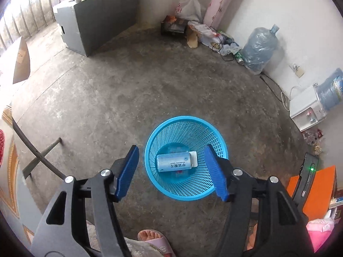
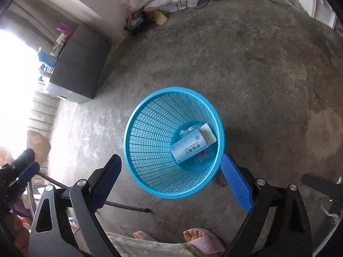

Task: Collect trash
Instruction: 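Carry the box with the right gripper over the blue wastebasket and release, then swing both tools back toward the table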

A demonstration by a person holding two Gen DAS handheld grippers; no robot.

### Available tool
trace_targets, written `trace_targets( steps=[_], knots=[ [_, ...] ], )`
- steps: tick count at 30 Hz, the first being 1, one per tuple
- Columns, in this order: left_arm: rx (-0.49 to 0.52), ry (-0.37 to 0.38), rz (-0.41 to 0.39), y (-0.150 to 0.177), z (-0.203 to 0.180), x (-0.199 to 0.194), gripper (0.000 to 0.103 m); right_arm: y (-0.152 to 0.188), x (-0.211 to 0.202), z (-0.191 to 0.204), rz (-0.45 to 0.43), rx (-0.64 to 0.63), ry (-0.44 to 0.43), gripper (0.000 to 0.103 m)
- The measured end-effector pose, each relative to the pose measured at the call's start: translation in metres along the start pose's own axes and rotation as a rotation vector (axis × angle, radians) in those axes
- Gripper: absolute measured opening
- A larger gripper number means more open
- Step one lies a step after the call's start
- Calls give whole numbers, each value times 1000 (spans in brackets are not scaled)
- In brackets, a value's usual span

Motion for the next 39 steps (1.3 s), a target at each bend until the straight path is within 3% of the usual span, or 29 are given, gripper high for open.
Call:
trace_targets(
  steps=[6, 12, 19, 23, 29, 33, 39],
  knots=[
    [55, 74, -123, 13, 4, -79, 71, 1, -66, 52, -133, -222, 185, 97],
    [41, 128, -223, 39, 45, -166, 83, 23, -132, 111, -313, -419, 303, 97],
    [-54, 66, -406, 80, 128, -266, 91, 48, -175, 188, -437, -645, 380, 97],
    [-137, -11, -483, 106, 181, -313, 94, 66, -198, 234, -481, -759, 307, 97],
    [-251, -187, -599, 139, 260, -377, 94, 99, -234, 284, -598, -859, 59, 97],
    [-342, -216, -652, 164, 300, -409, 94, 121, -241, 319, -584, -897, -100, 97],
    [-451, -198, -732, 200, 340, -433, 94, 145, -240, 352, -531, -928, -242, 97]
  ],
)
Point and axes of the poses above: each gripper's, at about its wrist camera, not at the fingertips, and x roughly the way its jaws point, z to its left, y to its underside, the point moved 4 cm from there along x, roughly the way its jaws point, and after that the axes turned 14 degrees about -x, right-handed, at the moved point
